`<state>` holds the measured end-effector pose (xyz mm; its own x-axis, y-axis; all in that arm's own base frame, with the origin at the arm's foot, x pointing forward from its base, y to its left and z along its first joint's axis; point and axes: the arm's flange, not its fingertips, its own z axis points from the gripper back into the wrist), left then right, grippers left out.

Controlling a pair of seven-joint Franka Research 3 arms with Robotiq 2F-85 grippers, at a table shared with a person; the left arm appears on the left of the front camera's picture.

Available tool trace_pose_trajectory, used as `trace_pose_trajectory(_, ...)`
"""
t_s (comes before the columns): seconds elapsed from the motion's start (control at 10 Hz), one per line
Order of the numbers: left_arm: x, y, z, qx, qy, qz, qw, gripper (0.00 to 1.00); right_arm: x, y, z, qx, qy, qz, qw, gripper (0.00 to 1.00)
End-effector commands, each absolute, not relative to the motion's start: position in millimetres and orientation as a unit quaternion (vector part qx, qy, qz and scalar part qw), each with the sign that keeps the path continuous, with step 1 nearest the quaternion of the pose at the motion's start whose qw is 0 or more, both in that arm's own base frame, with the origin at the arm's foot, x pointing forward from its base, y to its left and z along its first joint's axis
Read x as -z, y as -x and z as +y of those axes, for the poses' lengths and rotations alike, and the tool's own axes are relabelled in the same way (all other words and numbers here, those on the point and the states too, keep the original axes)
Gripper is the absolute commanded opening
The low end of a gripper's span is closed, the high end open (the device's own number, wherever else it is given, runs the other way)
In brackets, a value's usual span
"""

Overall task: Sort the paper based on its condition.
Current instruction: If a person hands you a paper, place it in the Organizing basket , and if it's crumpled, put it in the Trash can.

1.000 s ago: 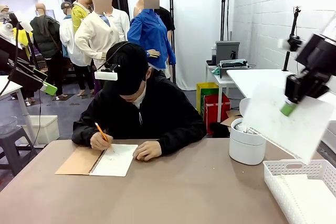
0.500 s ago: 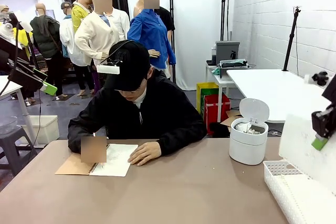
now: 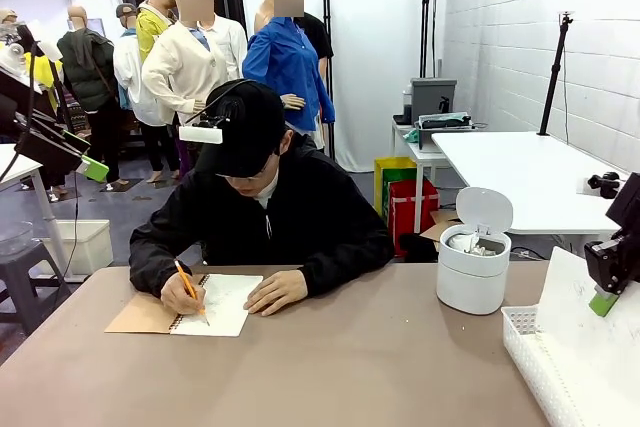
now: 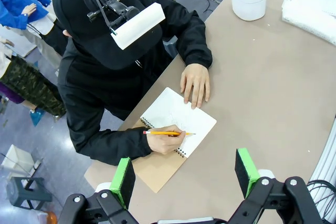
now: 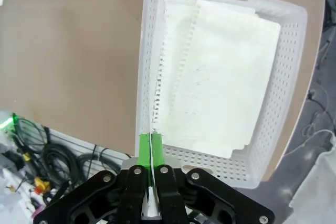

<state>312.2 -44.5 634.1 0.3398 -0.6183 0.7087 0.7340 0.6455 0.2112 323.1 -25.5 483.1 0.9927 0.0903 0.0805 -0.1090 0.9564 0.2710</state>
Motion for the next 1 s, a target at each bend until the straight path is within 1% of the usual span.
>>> trace_pose_trajectory(0.0, -634.1, -311.9, -44.9, 0.410, 0.068, -0.398, 0.818, 1.00, -483.5, -323.2, -28.2, -0.062, -0.124, -0.045, 0.989, 0.00)
trace_pose_trajectory(0.2, -634.1, -311.9, -44.9, 0.410, 0.068, -0.398, 0.818, 1.00, -483.9, -323.1, -25.9, -0.052, -0.136, -0.036, 0.989, 0.00)
trace_pose_trajectory(0.3, -634.1, -311.9, -44.9, 0.410, 0.068, -0.398, 0.818, 1.00, -465.2, -327.4, -20.6, -0.045, -0.139, -0.040, 0.988, 0.00)
trace_pose_trajectory(0.8, -634.1, -311.9, -44.9, 0.410, 0.068, -0.398, 0.818, 1.00, -430.9, -338.8, -17.0, -0.049, -0.146, -0.021, 0.988, 0.00)
trace_pose_trajectory(0.9, -634.1, -311.9, -44.9, 0.410, 0.068, -0.398, 0.818, 1.00, -426.3, -333.6, -14.8, -0.045, -0.148, -0.015, 0.988, 0.00)
